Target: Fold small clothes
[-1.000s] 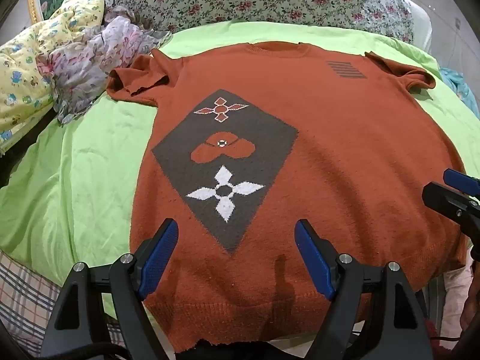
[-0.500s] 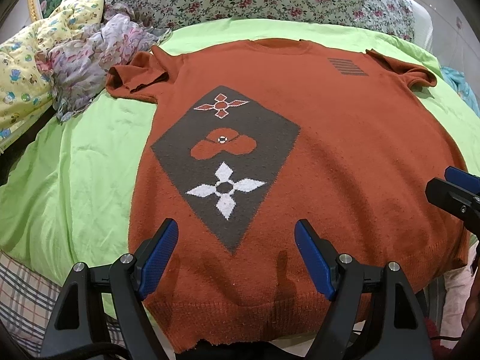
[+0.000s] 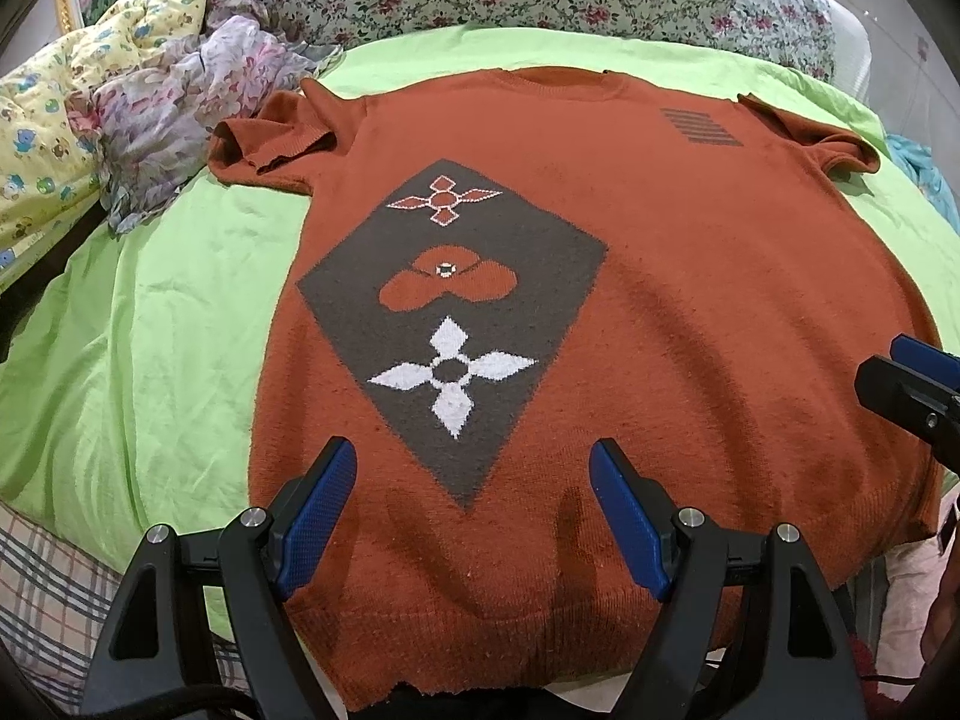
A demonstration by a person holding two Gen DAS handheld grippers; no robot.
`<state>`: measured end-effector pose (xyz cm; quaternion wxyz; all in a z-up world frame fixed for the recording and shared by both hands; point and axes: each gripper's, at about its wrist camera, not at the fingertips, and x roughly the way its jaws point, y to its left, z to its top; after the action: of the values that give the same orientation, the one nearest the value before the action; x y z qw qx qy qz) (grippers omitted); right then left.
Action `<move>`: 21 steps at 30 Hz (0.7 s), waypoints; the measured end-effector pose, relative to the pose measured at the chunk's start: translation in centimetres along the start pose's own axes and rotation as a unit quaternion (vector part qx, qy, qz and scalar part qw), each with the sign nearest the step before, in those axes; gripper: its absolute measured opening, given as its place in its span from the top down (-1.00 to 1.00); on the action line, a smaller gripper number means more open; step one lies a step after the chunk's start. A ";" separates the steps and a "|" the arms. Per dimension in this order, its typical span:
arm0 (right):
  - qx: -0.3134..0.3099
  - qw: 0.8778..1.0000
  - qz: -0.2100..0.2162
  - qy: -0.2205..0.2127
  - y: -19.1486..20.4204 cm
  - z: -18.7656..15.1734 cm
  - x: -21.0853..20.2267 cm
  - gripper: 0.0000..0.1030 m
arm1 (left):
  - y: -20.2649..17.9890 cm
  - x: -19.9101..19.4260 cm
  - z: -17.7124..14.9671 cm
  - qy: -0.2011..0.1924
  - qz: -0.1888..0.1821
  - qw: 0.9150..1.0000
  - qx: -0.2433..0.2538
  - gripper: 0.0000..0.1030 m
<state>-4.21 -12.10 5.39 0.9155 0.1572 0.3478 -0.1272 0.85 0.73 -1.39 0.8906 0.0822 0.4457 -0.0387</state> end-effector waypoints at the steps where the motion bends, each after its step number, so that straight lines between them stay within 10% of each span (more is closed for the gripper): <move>1: 0.001 1.000 -0.001 0.000 -0.2 -2.0 -1.2 -0.81 | 0.0 0.1 0.0 0.000 0.000 1.000 0.000 -0.56; 21: 0.021 1.000 0.000 0.006 2.4 -4.1 2.3 -0.81 | 0.1 2.0 1.7 0.022 -0.045 0.999 -0.006 -0.56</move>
<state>-4.11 -8.62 1.39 0.9097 0.1776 0.3508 -0.1333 3.45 0.48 -2.00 0.8783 0.0579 0.4686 -0.0746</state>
